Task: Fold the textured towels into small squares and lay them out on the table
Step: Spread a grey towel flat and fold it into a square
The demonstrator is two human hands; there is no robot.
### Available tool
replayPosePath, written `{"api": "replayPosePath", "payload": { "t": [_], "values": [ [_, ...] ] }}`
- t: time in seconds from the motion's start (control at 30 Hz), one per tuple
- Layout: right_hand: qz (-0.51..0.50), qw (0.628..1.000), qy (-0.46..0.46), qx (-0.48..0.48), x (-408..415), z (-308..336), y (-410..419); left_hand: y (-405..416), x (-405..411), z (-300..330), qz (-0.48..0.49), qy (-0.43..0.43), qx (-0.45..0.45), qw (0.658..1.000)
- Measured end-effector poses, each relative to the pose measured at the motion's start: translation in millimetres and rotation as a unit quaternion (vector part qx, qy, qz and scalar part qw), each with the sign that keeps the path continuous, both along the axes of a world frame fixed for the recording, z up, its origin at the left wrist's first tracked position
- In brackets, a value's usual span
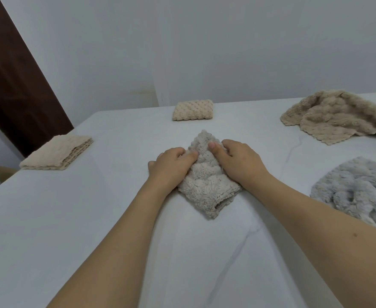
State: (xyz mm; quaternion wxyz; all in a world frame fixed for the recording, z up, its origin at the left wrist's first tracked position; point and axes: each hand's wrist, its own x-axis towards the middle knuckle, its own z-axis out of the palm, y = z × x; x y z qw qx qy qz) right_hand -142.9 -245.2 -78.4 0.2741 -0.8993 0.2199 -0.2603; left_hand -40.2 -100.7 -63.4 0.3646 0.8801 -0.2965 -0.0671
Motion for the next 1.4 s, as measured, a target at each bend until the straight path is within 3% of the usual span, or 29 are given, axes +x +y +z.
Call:
{"api": "replayPosePath", "payload": {
  "t": [0.13, 0.27, 0.47, 0.67, 0.87, 1.2, 1.4],
  "values": [
    [0.022, 0.991, -0.07, 0.109, 1, 0, -7, 0, 6, -8, -0.034, 0.048, -0.116, 0.991],
    [0.045, 0.958, -0.142, 0.243, 1, -1, -16, 1, 14, -14, -0.015, 0.101, -0.217, 0.971],
    [0.017, 0.967, -0.095, 0.235, 5, -7, -18, 1, 11, -9, 0.07, 0.061, -0.24, 0.966],
    [-0.005, 0.996, 0.023, 0.088, -4, -1, -4, 8, -8, -6, 0.084, -0.024, -0.07, 0.994],
    [0.032, 0.997, 0.065, -0.004, -28, -3, 31, 59, -47, -10, 0.12, -0.078, -0.059, 0.988],
    [0.062, 0.993, 0.096, -0.039, -73, -3, 101, 146, -98, -13, 0.105, -0.115, -0.017, 0.988],
    [0.071, 0.989, 0.117, -0.05, -88, -2, 134, 178, -116, -2, 0.112, -0.104, 0.114, 0.982]
  ]
}}
